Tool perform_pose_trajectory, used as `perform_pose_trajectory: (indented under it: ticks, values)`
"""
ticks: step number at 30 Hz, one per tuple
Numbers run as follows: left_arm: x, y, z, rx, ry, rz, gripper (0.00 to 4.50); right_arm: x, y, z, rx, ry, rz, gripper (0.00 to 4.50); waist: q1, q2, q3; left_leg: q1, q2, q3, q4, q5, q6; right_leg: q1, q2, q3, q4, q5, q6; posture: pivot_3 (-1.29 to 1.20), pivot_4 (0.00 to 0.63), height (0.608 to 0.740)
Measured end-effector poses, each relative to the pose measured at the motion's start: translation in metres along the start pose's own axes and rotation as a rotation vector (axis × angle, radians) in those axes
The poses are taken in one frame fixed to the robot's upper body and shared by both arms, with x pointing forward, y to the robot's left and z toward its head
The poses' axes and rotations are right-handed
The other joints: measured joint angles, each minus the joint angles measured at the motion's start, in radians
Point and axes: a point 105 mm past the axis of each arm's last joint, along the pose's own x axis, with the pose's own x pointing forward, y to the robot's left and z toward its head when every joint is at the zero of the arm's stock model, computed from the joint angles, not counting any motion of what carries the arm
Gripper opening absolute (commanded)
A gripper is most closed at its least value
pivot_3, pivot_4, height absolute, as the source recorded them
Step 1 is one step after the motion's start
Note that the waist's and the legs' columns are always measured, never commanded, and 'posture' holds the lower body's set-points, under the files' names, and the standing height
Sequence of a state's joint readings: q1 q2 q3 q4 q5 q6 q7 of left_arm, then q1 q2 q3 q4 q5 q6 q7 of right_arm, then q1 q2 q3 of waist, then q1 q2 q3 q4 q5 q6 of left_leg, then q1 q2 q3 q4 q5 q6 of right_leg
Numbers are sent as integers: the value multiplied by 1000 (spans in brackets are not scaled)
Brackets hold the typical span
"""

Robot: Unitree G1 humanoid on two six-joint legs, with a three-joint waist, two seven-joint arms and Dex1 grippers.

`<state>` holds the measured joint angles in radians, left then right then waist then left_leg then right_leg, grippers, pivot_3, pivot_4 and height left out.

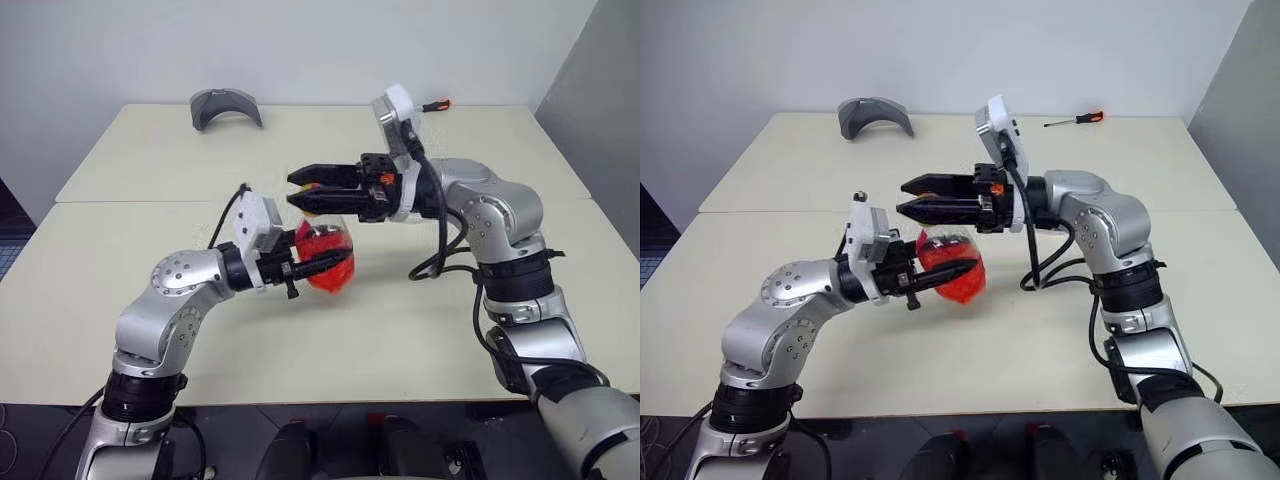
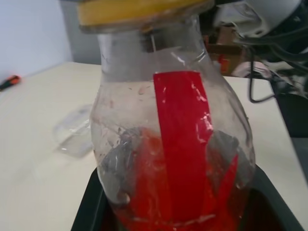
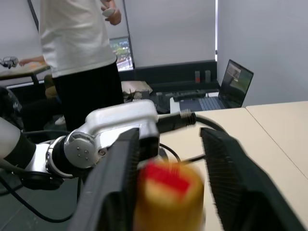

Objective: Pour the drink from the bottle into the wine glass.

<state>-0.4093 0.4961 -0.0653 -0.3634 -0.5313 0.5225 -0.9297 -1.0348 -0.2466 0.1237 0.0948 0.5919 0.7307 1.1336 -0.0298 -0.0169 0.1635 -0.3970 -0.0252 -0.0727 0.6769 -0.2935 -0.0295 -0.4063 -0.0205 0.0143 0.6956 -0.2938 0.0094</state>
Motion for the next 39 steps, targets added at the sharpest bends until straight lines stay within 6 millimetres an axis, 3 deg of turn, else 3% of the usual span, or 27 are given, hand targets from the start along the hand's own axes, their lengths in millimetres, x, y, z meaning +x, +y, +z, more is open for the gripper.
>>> perform_pose_trajectory:
  ticks: [4, 12, 17, 22, 27, 33, 36, 39]
  values:
    - [10, -4, 1, 19, 10, -34, 1581, -13, -5, 3, -15, 12, -66, 4466, 1, 0, 0, -1, 0, 0, 0, 0, 0, 0, 0, 0, 0, 0, 0, 0, 150, 740]
    - [25, 13, 3, 47, 9, 24, 1563, -54, -7, -2, -38, 55, -334, 4500, 0, 0, 0, -1, 0, 0, 0, 0, 0, 0, 0, 0, 0, 0, 0, 0, 150, 740]
    - [27, 36, 1, 77, 13, 76, 1563, -63, -12, 1, -89, 63, -499, 4500, -2, 0, 0, -1, 0, 0, 0, 0, 0, -1, 0, 0, 0, 0, 0, 0, 150, 740]
    - [30, 47, -8, 68, 7, 104, 1559, -66, -20, -2, -102, 55, -628, 4500, 0, 0, 0, -2, 0, 0, 1, 0, -1, -1, 0, 0, 0, 0, 0, 0, 150, 740]
    - [31, 52, -12, 75, 12, 106, 1558, -69, -23, -1, -110, 53, -669, 4500, 0, 0, 0, -2, 0, 0, 1, 0, -1, -1, 0, 0, 0, 0, 0, 0, 150, 740]
    - [29, 54, -17, 73, 21, 99, 1557, -91, -26, -6, -117, 84, -734, 4500, 0, 0, 0, -2, 0, 0, 1, 0, 0, -1, 0, 0, 0, 0, 0, 0, 150, 740]
    - [27, 56, -16, 82, 13, 104, 1556, -100, -23, -9, -87, 86, -730, 4500, 0, 0, 0, -2, 0, 0, 1, 0, 1, -1, 0, 0, 0, 0, 0, 0, 150, 740]
    - [24, 60, -16, 85, 10, 119, 1556, -94, -10, -6, -19, 33, -631, 4500, -2, 0, 0, -2, 0, 0, 1, 0, 1, -1, 0, 0, 0, 0, 0, 0, 150, 740]
